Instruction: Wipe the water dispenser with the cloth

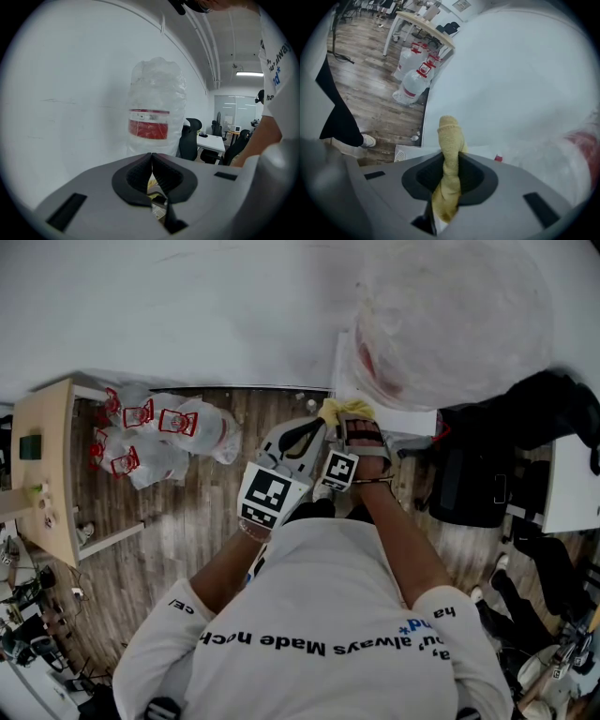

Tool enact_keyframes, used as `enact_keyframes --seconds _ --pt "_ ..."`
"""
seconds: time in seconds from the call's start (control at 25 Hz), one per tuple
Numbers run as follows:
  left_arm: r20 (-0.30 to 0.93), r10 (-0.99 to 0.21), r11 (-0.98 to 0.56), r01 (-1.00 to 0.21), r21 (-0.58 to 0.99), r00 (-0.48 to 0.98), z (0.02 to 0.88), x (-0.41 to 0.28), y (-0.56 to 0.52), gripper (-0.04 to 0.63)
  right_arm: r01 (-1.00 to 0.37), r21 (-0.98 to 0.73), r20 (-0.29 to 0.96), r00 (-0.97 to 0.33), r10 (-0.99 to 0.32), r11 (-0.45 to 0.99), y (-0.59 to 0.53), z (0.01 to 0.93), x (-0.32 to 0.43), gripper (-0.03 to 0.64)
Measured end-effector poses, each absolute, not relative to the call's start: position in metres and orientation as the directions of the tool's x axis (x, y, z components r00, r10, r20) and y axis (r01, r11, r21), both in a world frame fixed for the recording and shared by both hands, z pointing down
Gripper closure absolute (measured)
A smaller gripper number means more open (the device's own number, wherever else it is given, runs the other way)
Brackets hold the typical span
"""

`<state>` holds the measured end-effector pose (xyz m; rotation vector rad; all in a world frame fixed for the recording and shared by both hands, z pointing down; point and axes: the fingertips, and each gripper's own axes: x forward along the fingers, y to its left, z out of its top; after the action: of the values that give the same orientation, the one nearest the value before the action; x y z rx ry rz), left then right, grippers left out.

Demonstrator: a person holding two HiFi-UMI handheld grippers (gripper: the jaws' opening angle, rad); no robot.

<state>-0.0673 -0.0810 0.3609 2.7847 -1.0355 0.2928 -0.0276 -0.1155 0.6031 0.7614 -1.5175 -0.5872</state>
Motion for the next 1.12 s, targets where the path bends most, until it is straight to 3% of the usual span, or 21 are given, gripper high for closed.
enact_keyframes --seconds 1.12 --pt "0.239 -0.632 -0.748 -0.661 0.065 0.738 0.352 -0.012 -0.077 0.575 -0.194 0.738 0.65 -0.05 -0.758 0.646 -0.11 0.595 0.022 0.538"
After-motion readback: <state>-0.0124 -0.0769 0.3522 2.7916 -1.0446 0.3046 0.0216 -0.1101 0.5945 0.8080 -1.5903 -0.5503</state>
